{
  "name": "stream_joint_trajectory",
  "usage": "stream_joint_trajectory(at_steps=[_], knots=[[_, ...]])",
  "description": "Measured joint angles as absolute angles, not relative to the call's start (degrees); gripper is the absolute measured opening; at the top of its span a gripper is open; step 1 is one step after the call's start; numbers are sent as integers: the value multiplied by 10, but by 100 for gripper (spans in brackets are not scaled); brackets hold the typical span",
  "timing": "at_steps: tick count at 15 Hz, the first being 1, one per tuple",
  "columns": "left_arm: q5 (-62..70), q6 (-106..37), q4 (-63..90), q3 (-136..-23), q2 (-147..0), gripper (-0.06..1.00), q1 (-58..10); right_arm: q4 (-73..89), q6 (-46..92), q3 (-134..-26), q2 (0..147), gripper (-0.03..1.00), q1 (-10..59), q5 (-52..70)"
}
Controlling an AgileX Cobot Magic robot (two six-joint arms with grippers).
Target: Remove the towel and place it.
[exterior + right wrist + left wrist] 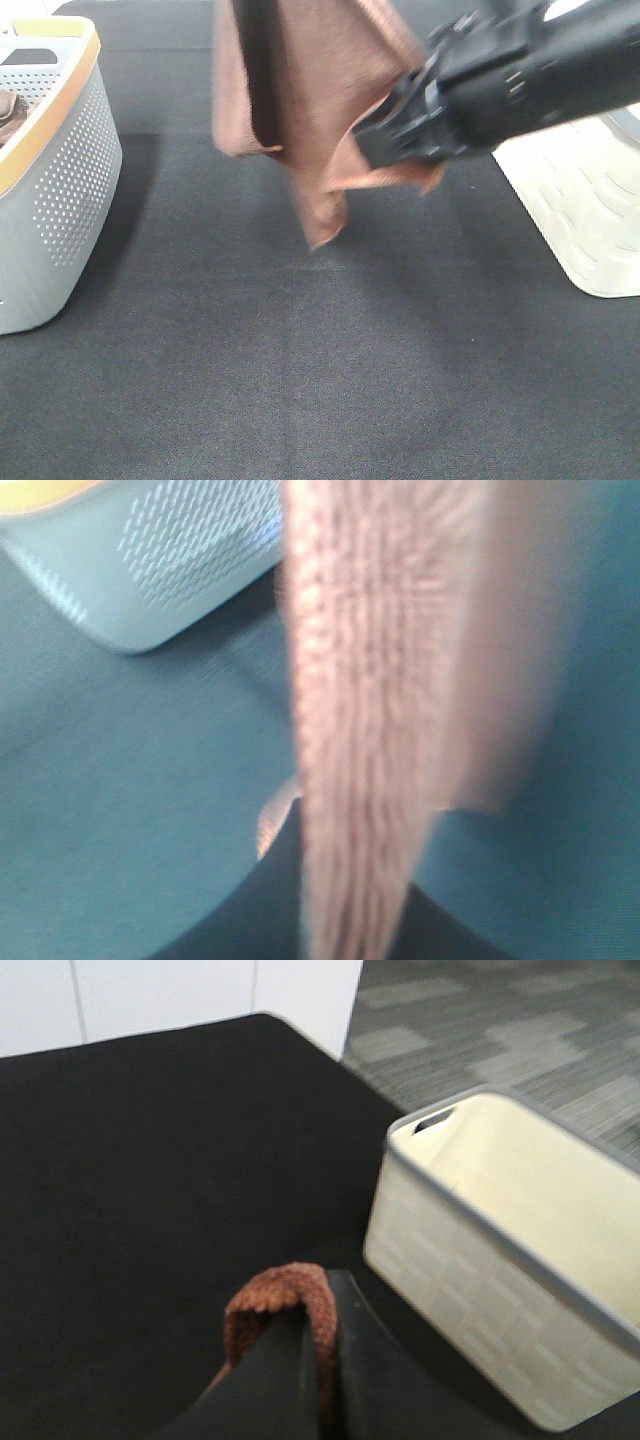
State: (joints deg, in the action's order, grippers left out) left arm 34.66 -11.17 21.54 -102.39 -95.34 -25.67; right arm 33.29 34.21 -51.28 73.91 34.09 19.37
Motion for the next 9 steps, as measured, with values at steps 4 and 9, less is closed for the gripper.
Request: stream_joint_trajectory(at_steps=[4, 9], knots=[[409, -66, 108, -1024, -953, 0, -257, 154, 245, -515, 694, 0, 340, 172], [436, 6, -29, -1024, -982, 0, -258, 28, 180, -567, 757, 0, 260, 81]])
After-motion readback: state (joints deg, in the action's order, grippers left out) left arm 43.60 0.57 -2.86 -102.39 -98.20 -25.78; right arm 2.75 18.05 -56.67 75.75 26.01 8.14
